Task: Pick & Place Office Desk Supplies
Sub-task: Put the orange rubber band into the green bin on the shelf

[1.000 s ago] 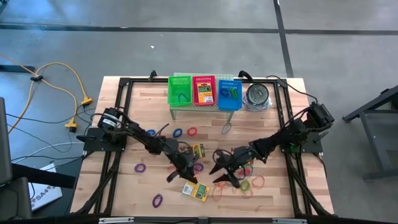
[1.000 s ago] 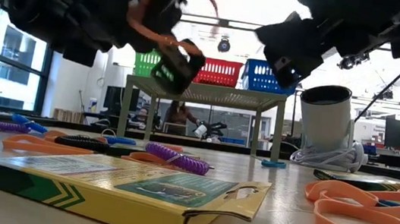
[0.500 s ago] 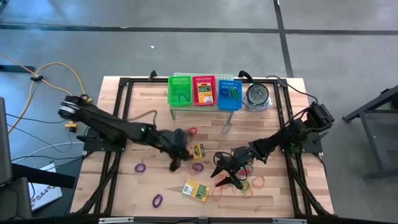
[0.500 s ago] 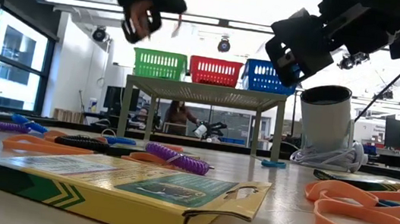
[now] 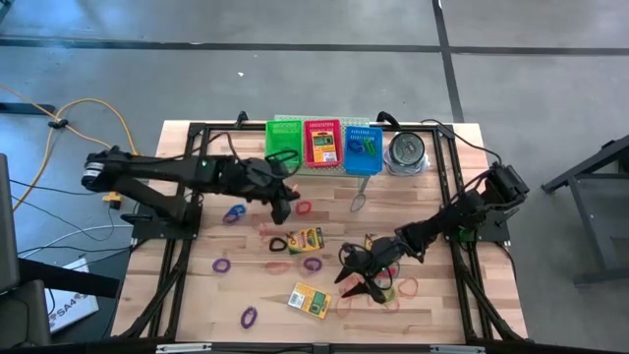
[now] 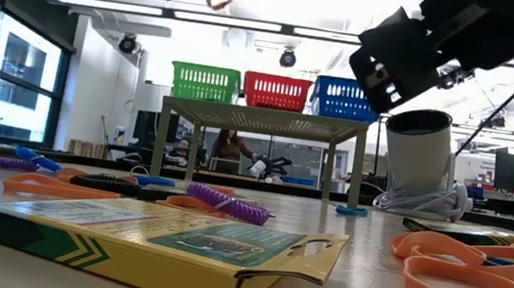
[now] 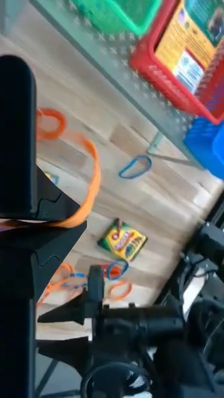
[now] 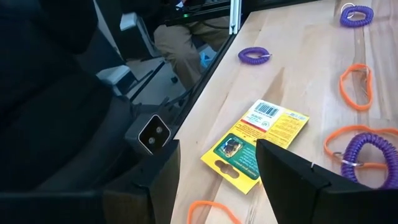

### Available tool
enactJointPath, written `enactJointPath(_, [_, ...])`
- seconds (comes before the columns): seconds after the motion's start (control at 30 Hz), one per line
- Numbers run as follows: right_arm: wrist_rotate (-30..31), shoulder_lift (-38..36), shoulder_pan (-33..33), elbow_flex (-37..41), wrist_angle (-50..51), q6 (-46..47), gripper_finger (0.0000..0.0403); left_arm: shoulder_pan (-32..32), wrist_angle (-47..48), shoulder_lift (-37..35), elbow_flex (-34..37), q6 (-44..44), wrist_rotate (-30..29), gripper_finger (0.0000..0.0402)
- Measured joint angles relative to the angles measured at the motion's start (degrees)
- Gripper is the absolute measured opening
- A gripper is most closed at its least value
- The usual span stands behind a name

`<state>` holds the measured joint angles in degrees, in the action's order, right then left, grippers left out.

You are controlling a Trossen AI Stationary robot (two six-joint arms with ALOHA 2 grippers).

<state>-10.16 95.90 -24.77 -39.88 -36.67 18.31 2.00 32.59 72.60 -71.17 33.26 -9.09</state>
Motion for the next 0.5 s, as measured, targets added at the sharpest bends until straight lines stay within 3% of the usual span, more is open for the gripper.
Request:
enactJointPath(0.23, [0.1, 0.0, -0.1, 0.0, 0.0, 1.0, 0.0199, -10.3, 7.3, 0.4, -2.3, -0.6, 2.3, 0.0])
enactJointPath(0.5, [2.4, 0.0, -1.4, 0.0, -1.9, 1.0, 0.0199, -13.3, 8.3, 0.1, -6.3, -5.0, 6.2, 0.0])
